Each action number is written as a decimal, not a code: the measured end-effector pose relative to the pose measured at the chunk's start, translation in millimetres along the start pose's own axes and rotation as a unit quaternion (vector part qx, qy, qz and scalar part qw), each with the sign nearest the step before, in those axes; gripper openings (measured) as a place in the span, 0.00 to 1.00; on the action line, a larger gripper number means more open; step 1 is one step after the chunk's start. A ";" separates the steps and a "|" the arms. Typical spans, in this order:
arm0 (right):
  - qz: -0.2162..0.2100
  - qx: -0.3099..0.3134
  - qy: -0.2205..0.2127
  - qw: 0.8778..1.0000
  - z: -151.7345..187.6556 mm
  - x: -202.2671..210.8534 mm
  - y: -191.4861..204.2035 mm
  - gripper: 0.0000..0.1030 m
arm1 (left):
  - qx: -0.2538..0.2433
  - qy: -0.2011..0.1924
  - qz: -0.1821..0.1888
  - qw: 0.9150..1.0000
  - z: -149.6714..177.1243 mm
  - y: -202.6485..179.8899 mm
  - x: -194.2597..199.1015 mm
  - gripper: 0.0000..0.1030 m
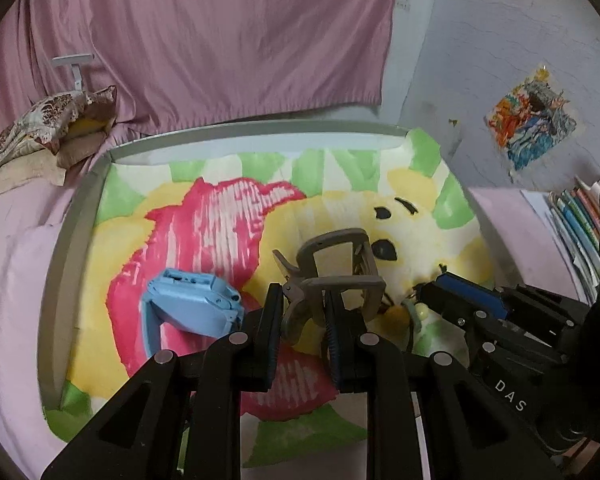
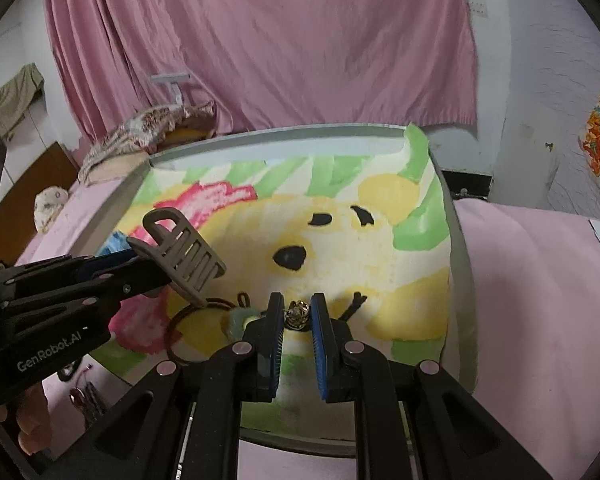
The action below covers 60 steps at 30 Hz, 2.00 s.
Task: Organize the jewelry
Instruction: 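Lower both items into the gray tray and open both grippers, then withdraw both grippers from the tray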
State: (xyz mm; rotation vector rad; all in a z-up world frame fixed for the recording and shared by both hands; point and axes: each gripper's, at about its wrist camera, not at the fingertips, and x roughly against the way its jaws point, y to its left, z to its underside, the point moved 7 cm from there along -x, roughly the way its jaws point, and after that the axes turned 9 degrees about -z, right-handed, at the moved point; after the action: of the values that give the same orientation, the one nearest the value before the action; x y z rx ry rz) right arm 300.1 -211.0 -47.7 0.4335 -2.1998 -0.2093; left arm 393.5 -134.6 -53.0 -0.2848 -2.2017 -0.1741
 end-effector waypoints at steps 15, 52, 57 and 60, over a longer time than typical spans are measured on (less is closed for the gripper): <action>0.008 0.002 -0.046 0.999 -1.3 28.6 4.6 0.44 | 0.050 -0.050 0.026 0.997 5.7 11.9 34.8 0.39; -0.009 0.064 -0.255 0.965 78.0 139.9 81.7 1.00 | 0.071 -0.286 -0.054 0.954 138.8 56.3 188.2 0.91; -0.005 0.069 -0.233 0.970 84.9 126.8 84.2 1.00 | 0.069 -0.264 -0.061 0.960 150.3 61.6 177.4 0.91; -0.006 0.071 -0.215 0.974 87.9 117.0 85.1 1.00 | 0.069 -0.244 -0.064 0.965 151.9 68.4 168.5 0.91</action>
State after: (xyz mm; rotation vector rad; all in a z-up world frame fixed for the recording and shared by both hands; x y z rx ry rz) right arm 144.2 -176.7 9.0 0.5172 -2.6494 -0.1631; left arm 196.8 -10.6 -7.8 -0.1117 -2.7103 -0.0190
